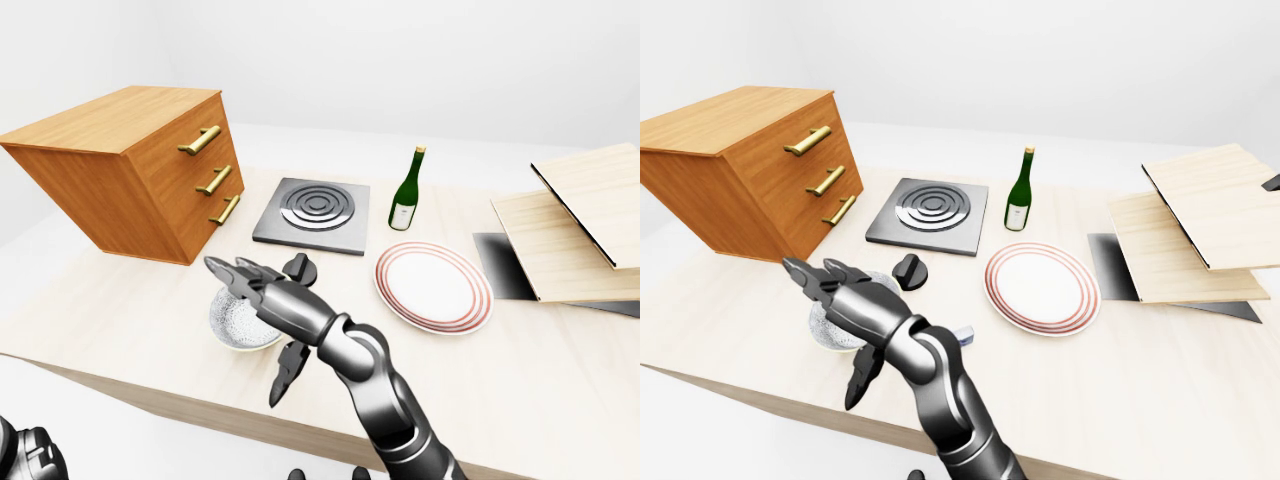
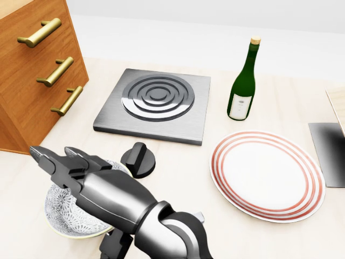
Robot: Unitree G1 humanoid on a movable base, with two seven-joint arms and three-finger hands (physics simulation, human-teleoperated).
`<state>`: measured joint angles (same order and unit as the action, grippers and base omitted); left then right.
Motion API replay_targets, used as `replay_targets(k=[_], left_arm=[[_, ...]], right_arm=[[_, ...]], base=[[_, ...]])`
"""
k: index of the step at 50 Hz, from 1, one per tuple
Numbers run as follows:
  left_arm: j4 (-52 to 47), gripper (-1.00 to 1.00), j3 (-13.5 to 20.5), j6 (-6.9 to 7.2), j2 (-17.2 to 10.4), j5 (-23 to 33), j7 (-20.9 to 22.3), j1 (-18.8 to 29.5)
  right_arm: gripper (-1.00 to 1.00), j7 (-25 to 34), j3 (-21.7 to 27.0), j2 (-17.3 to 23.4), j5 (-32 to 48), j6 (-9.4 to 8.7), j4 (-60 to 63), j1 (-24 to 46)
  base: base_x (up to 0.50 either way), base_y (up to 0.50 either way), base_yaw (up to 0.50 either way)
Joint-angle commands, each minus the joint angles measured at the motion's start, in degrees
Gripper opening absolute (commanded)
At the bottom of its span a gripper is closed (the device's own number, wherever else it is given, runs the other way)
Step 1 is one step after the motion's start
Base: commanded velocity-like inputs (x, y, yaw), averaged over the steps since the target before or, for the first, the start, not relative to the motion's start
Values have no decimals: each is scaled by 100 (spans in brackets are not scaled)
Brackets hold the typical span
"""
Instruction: Pick up the akita bowl and put it on the plate.
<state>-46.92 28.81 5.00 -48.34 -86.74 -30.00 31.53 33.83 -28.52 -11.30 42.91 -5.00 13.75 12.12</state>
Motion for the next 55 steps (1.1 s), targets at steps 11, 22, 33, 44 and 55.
replay_targets(k=[11,22,33,44,55], left_arm=[[18,97,14,0,-16,30,0,1],[35,96,6,0,-8,50,0,12],[21,97,6,0,2,46,0,1],[13,96,15,0,-20,2,0,-14],[-13,96,23,0,-14,-7,0,-28]], right_arm=[[100,569,91,-271,925,0,-289,91],[100,617,-64,-360,924,0,-300,-35],[100,617,-97,-306,1227,0,-519,-84],[100,617,122,-266,1497,0,-851,10],[100,617,215,-294,1602,0,-950,43]], base=[[0,0,0],[0,0,0],[0,0,0],[0,0,0],[0,0,0]])
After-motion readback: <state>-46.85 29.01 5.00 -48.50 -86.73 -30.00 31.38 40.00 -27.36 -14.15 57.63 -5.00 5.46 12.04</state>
